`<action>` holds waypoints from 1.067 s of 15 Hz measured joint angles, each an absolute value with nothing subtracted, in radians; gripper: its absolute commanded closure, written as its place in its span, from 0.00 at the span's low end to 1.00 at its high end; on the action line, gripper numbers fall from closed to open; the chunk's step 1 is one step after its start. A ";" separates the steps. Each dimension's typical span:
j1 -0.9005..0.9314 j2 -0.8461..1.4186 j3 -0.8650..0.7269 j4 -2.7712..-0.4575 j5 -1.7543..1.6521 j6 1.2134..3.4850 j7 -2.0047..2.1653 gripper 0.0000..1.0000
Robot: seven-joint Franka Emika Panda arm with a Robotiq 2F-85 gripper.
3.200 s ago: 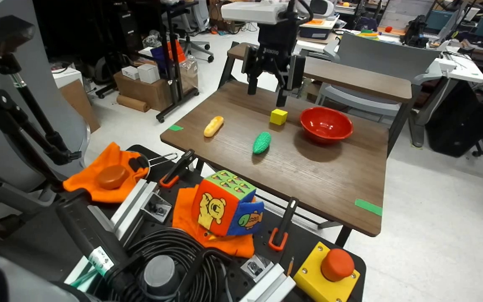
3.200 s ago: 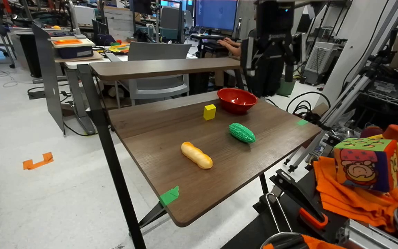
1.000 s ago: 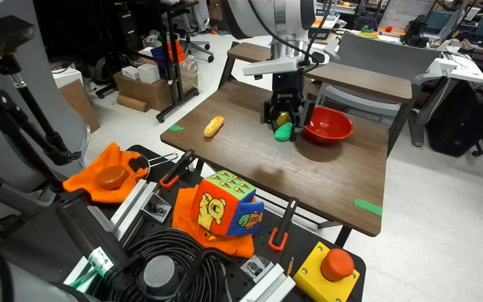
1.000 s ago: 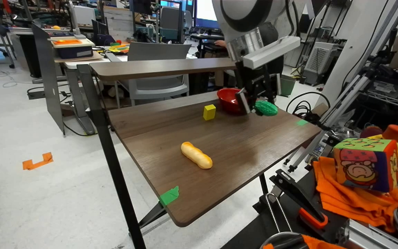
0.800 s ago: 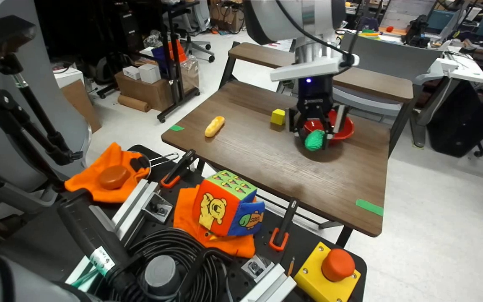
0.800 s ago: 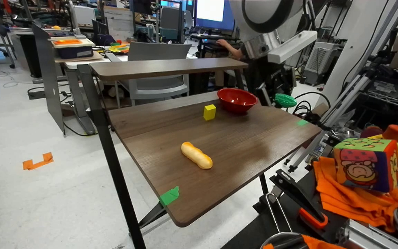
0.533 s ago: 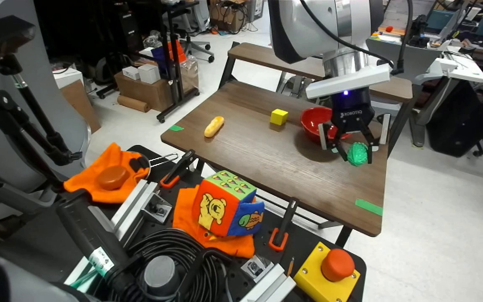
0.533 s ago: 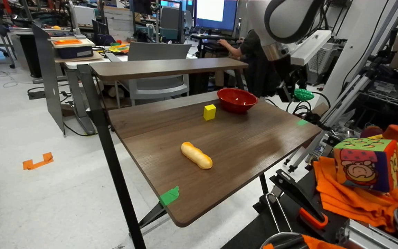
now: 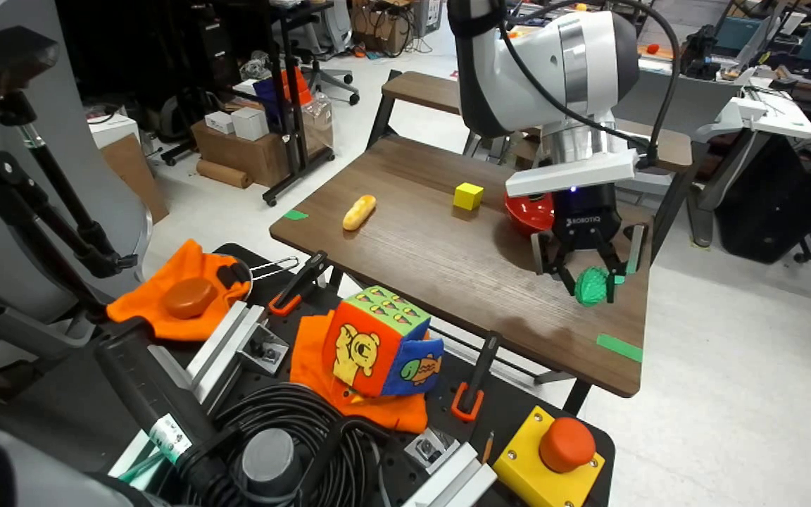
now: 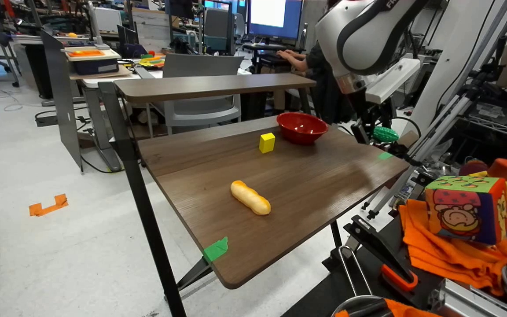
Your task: Move the green object to the right
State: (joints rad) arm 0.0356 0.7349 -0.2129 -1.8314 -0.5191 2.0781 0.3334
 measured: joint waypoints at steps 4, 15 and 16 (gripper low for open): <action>0.033 0.761 -0.200 -1.824 -0.358 2.105 0.393 0.77; 0.036 0.799 -0.207 -1.811 -0.288 2.150 0.470 0.00; 0.036 0.799 -0.210 -1.811 -0.288 2.149 0.470 0.00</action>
